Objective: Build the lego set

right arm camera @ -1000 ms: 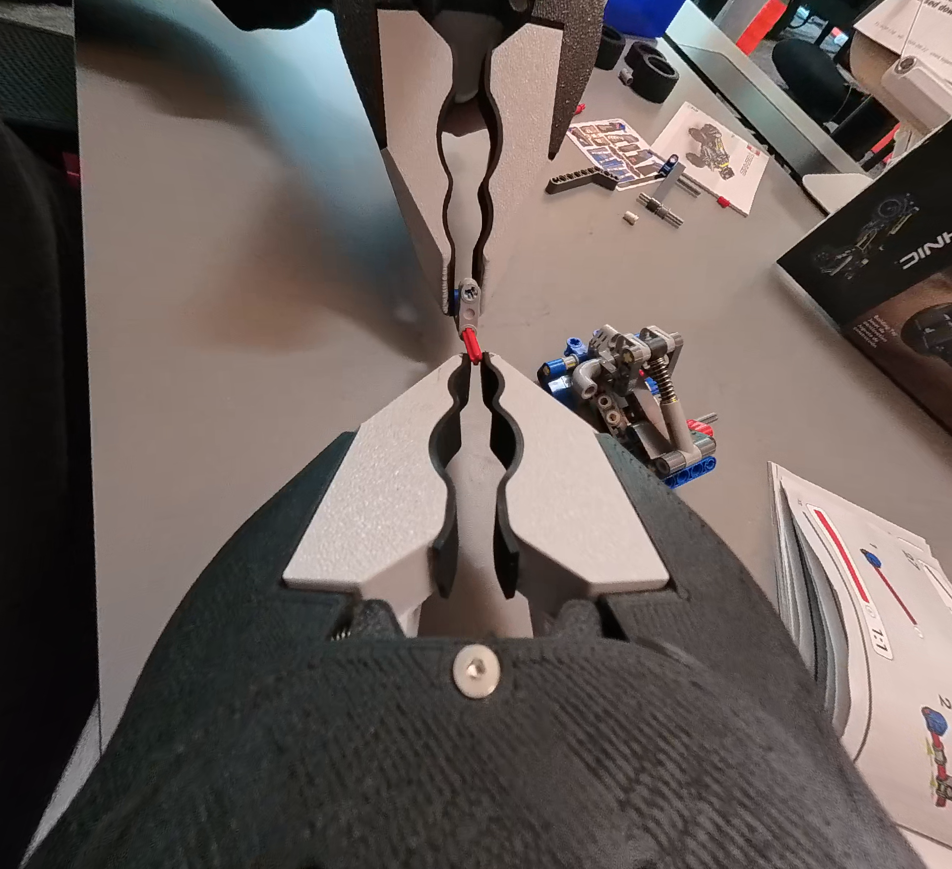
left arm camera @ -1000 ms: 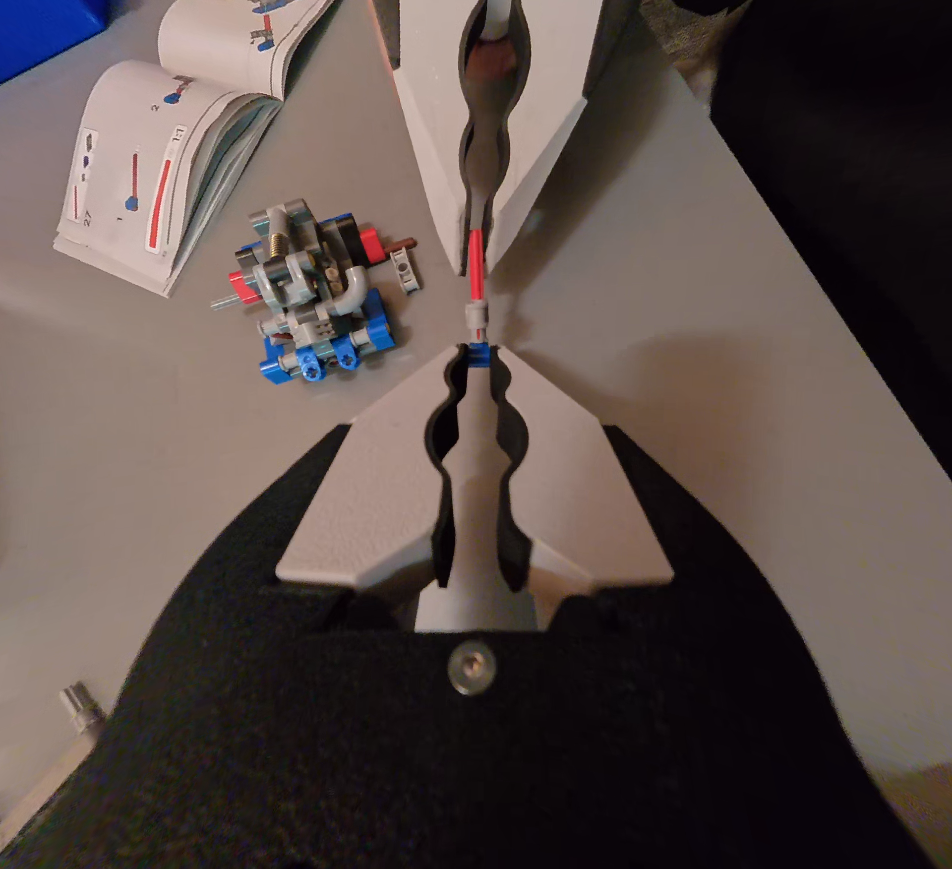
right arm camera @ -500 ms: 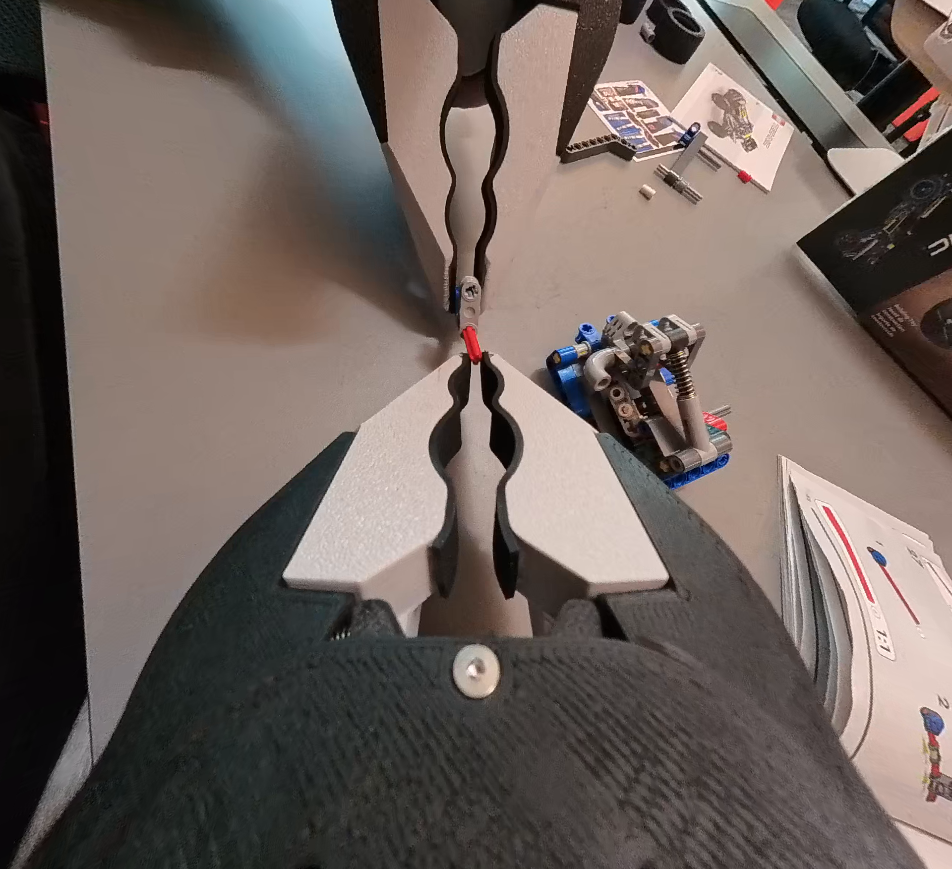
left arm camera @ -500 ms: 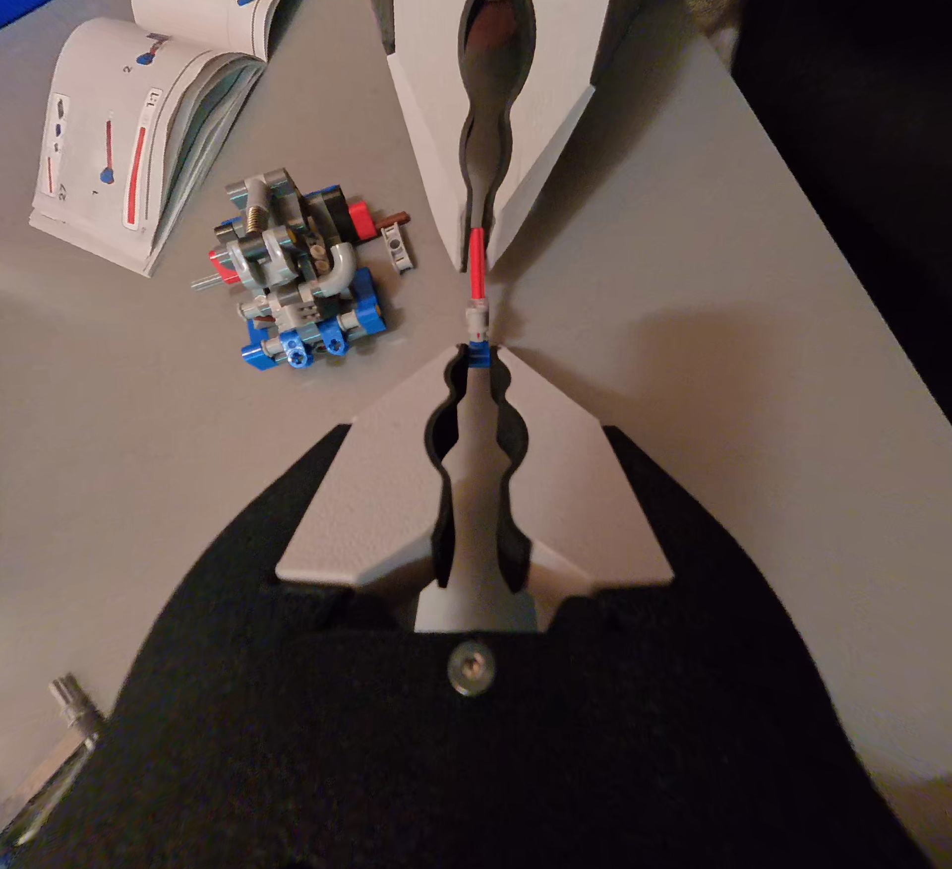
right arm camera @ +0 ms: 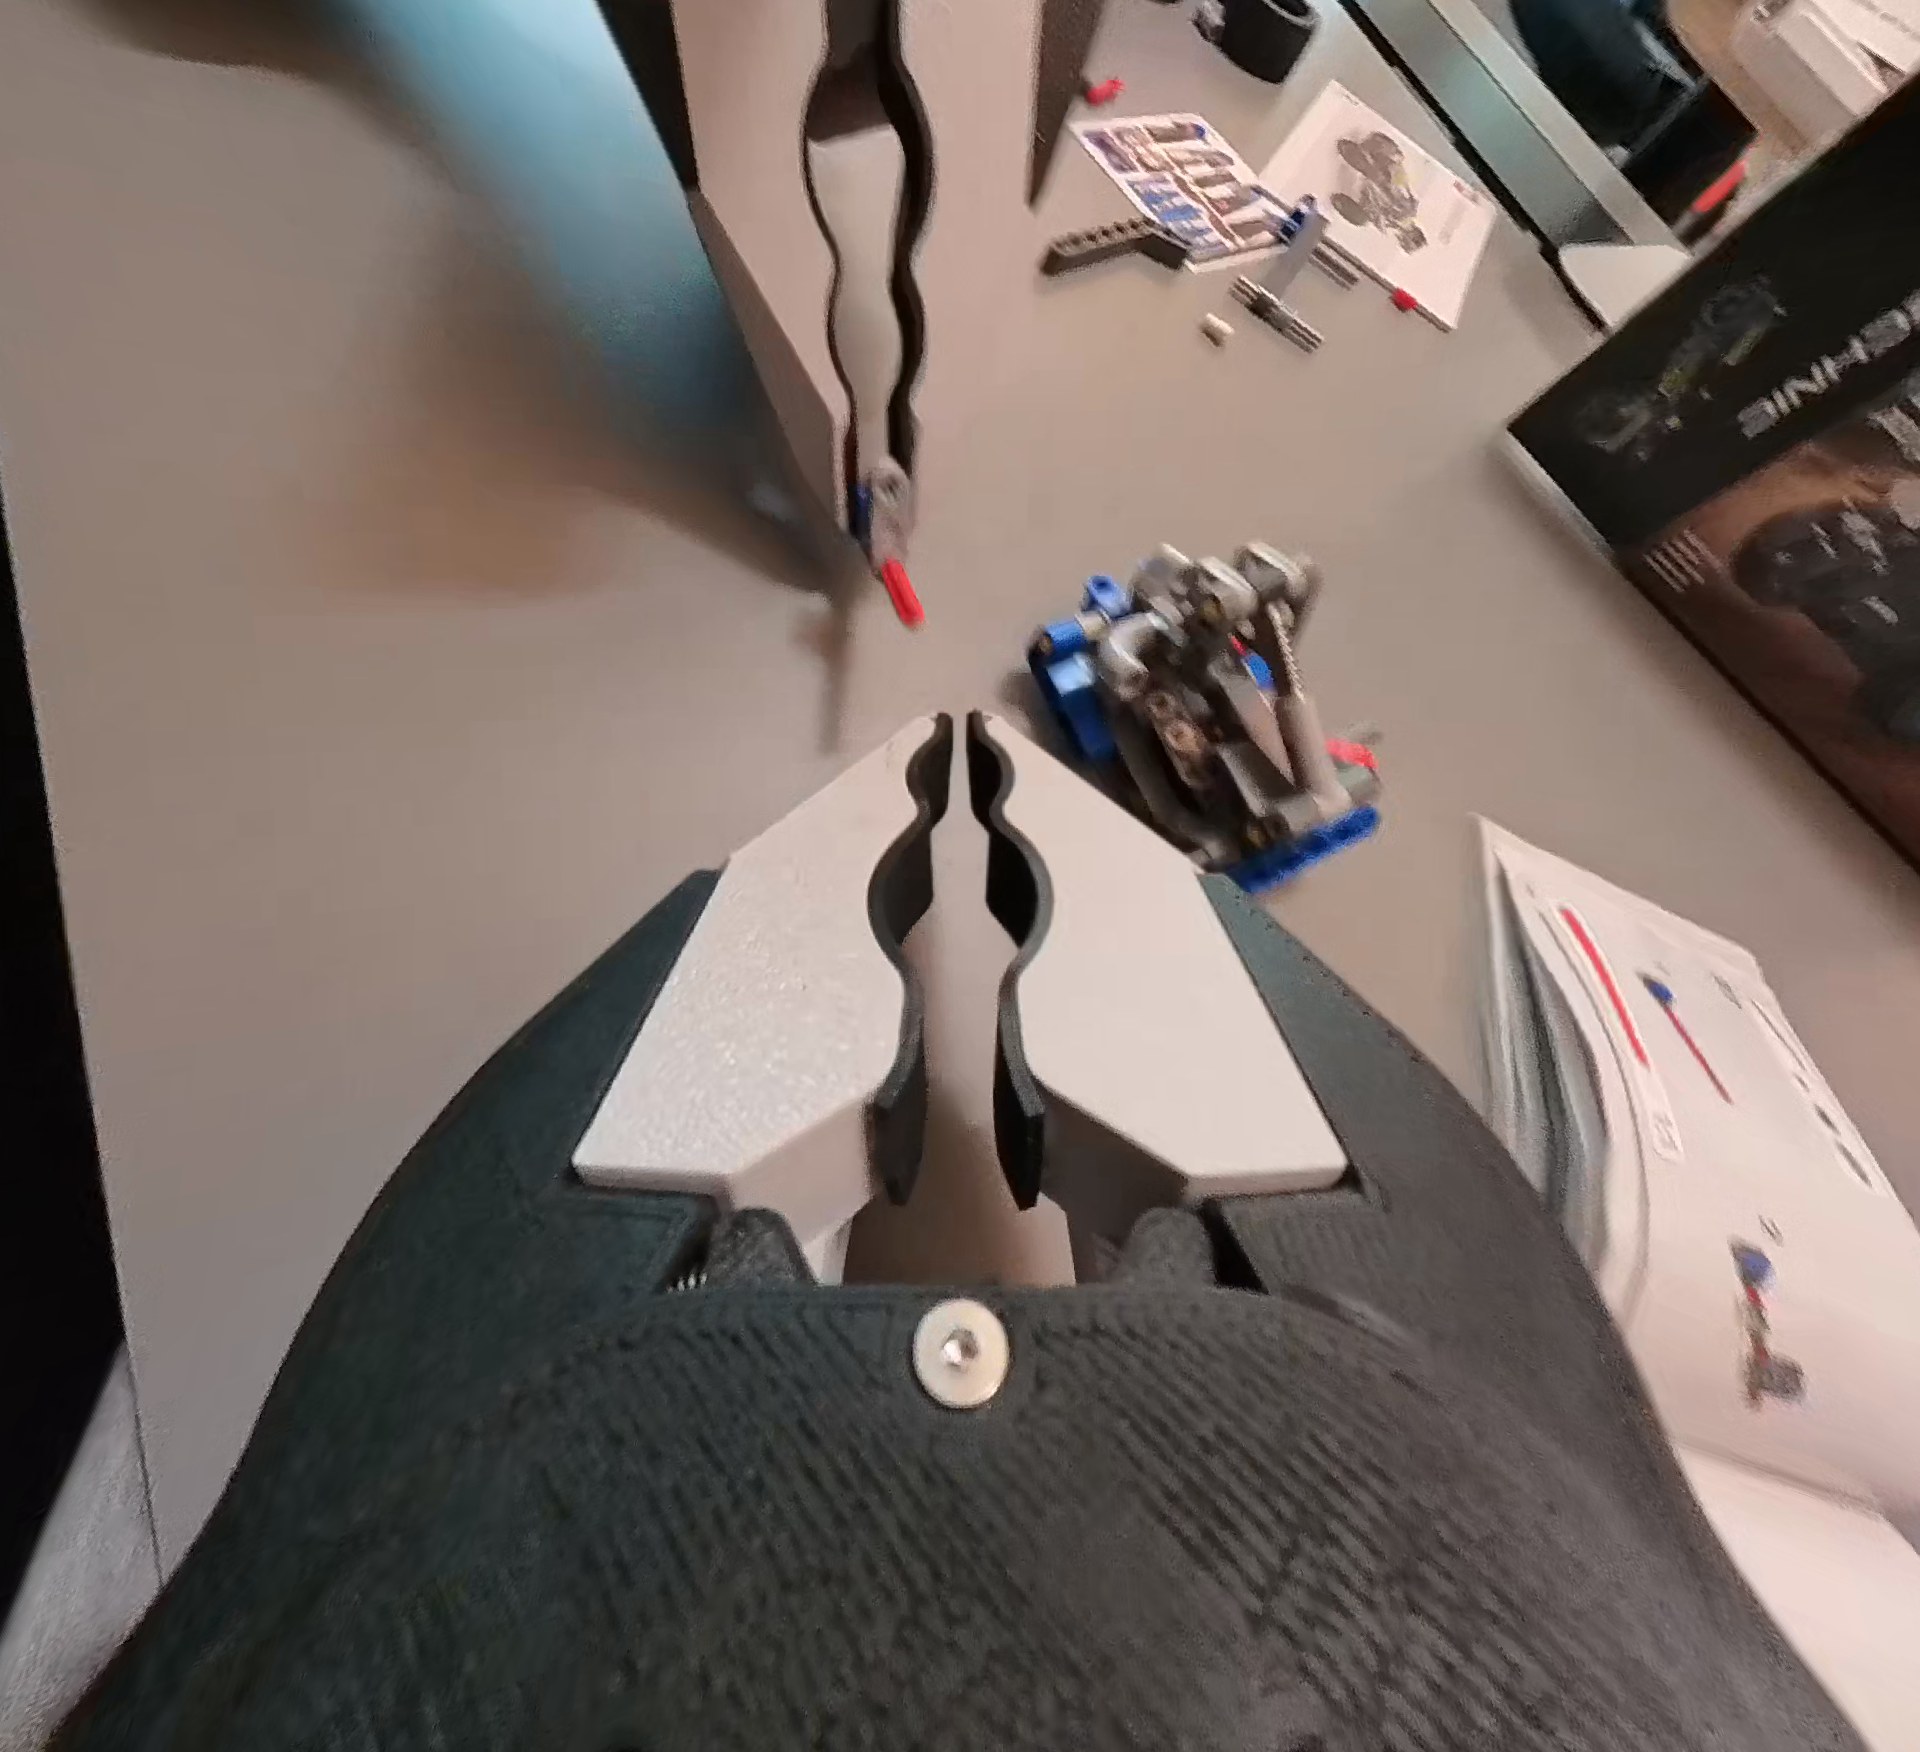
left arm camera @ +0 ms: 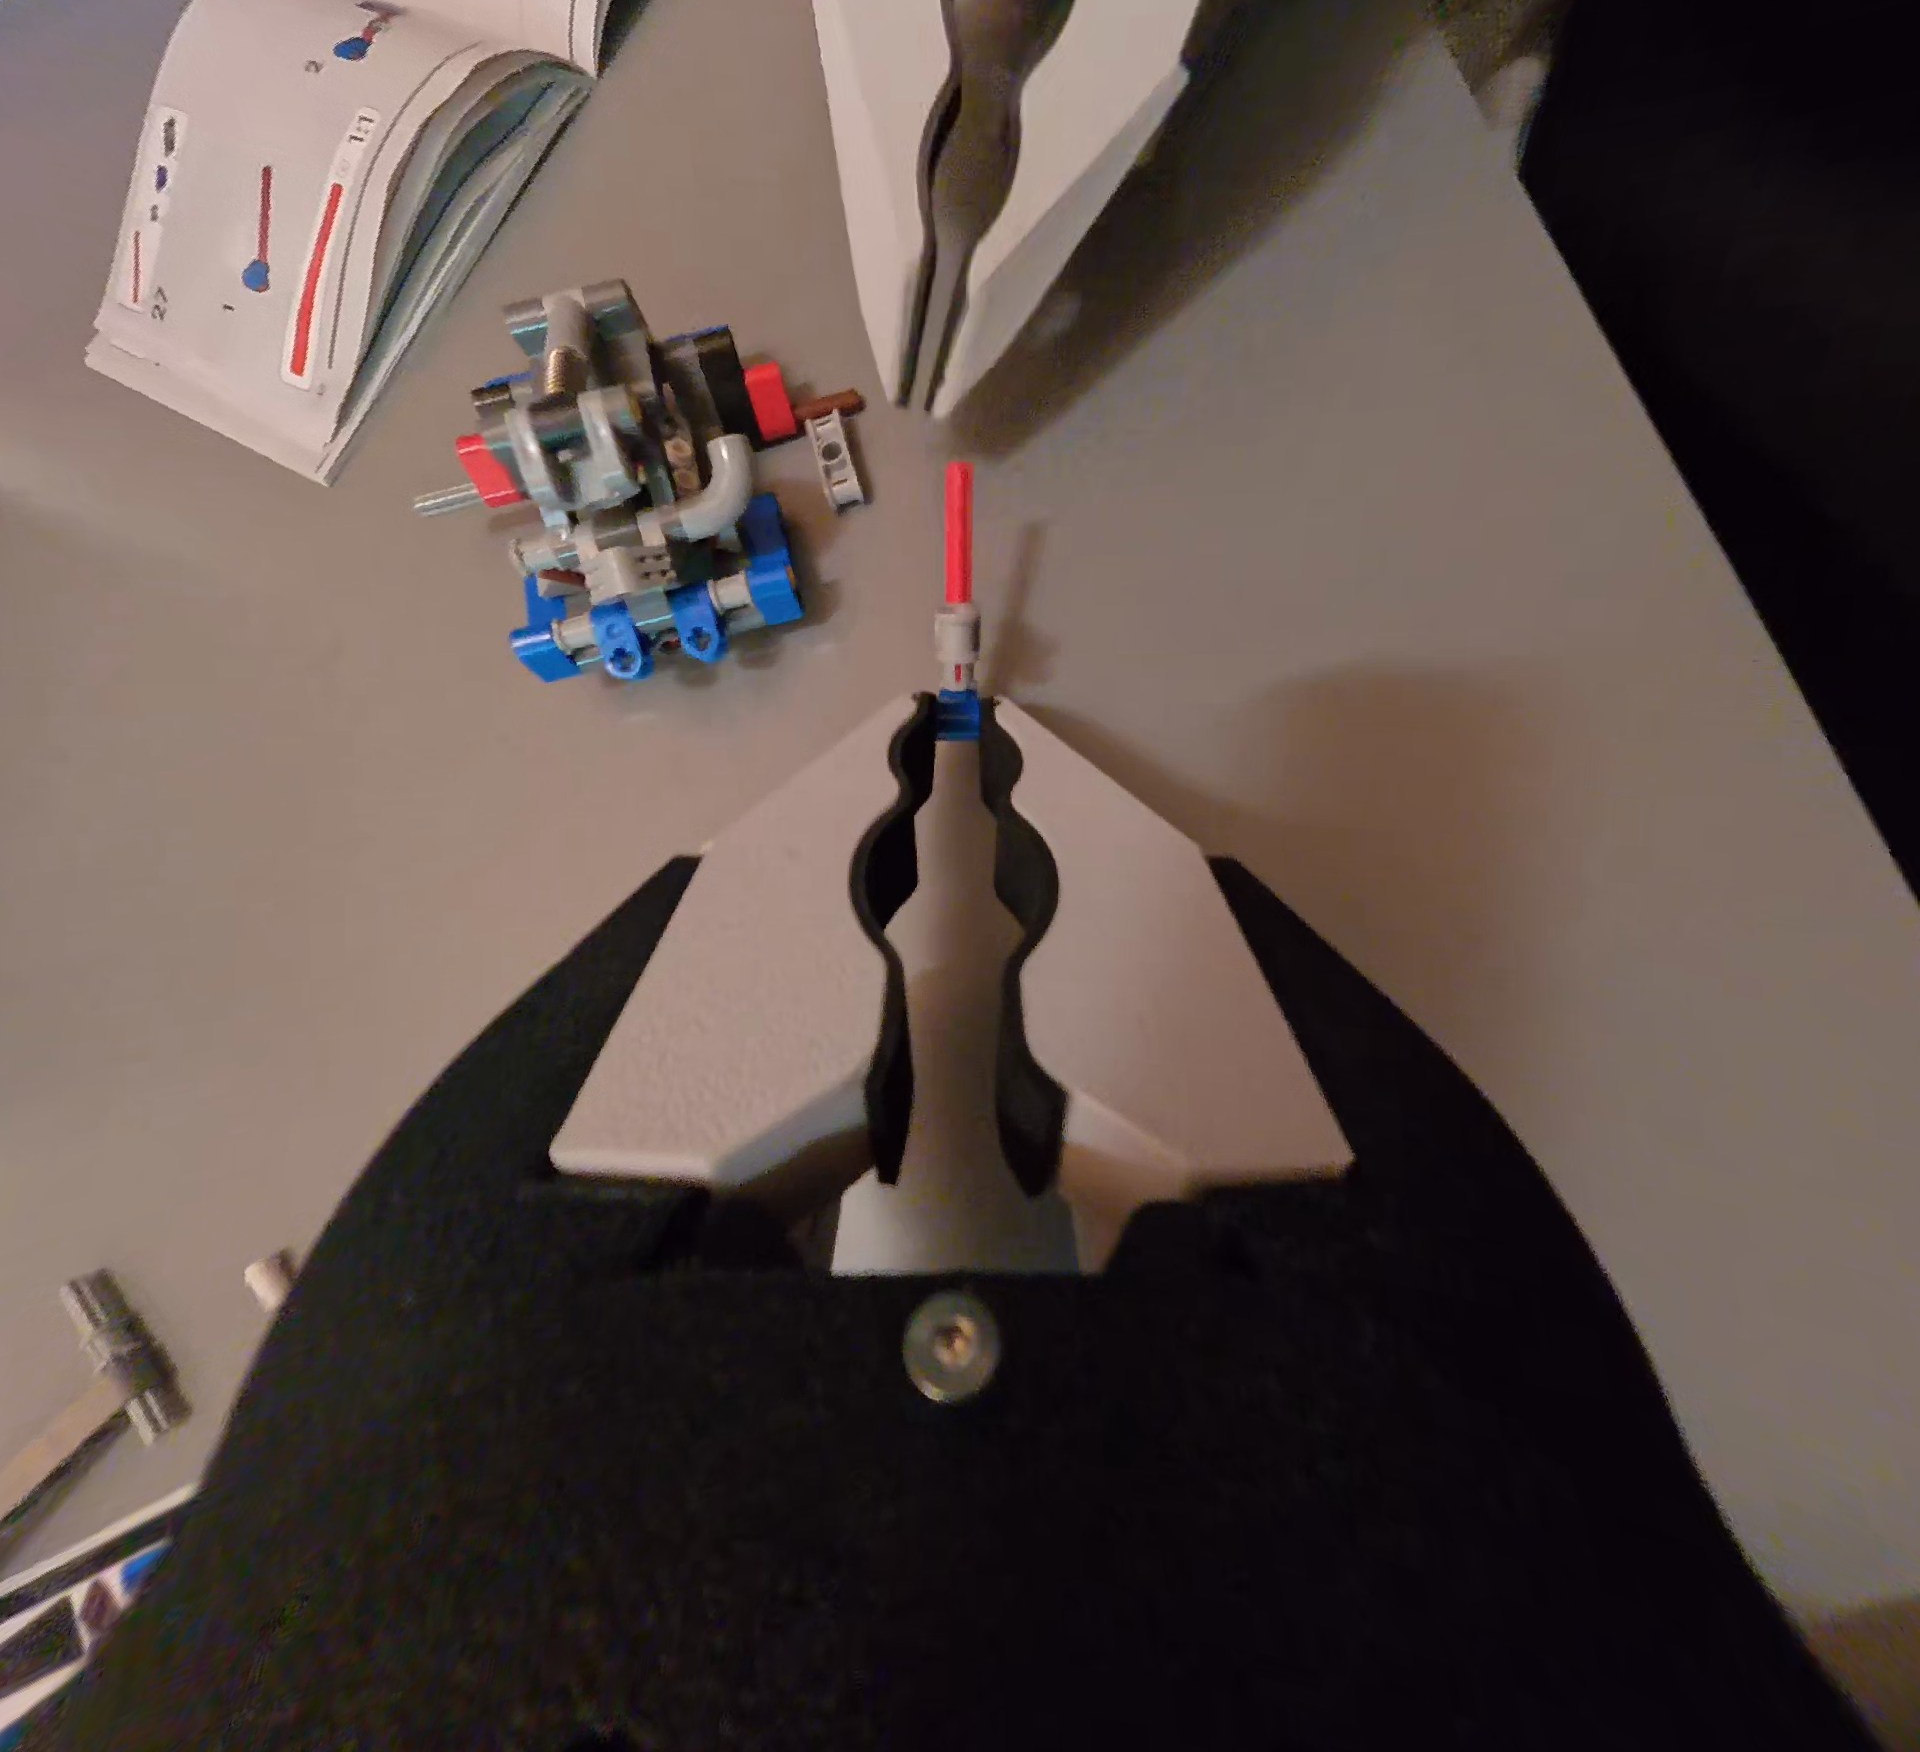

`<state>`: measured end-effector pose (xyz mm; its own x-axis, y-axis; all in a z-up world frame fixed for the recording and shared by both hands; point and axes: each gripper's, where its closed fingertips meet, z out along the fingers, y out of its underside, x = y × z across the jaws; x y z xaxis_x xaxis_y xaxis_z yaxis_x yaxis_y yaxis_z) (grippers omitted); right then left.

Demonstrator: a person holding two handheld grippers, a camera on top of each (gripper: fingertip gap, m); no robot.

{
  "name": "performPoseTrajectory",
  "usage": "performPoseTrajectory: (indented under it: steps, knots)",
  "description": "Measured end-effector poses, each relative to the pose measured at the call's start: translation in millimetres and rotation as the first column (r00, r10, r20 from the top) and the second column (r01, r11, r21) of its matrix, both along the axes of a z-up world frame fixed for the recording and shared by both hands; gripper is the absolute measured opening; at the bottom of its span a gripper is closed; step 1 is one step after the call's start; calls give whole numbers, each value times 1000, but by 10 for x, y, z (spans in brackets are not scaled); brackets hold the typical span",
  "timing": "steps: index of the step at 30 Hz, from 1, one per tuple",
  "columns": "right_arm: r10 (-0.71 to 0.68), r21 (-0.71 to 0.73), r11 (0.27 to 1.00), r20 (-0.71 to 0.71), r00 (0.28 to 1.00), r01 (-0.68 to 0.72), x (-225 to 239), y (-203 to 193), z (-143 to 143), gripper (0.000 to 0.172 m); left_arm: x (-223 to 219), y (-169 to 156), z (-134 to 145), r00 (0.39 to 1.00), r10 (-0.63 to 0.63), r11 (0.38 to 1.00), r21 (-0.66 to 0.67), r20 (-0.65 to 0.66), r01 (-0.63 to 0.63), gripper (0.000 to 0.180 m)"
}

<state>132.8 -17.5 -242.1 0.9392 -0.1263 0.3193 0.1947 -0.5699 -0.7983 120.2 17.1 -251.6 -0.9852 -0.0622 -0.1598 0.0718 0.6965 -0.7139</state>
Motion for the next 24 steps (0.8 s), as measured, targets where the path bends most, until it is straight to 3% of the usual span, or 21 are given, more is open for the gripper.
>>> performPoseTrajectory:
  steps: [4,8,18,20,22,24]
  knots:
    - [-185,17,983,32,982,184,326,-527,166,2,110,177,29,995,95,994,-48,-36,-97,4]
    - [-461,15,887,41,886,461,760,-1172,153,5,143,411,67,978,170,979,-95,-123,-182,4]
    - [-564,-170,802,100,820,573,1156,-1440,-216,3,-87,504,-85,921,269,950,-82,-281,-303,4]
    - [-479,-148,864,57,876,482,1054,-1261,-135,1,-115,465,-88,893,270,941,-99,-360,-325,4]
    - [-214,-50,975,32,976,215,669,-811,93,0,-146,415,-82,857,251,934,-120,-450,-336,4]
    - [-43,6,999,7,999,43,331,-463,235,4,-136,378,-51,808,240,917,-146,-537,-370,4]
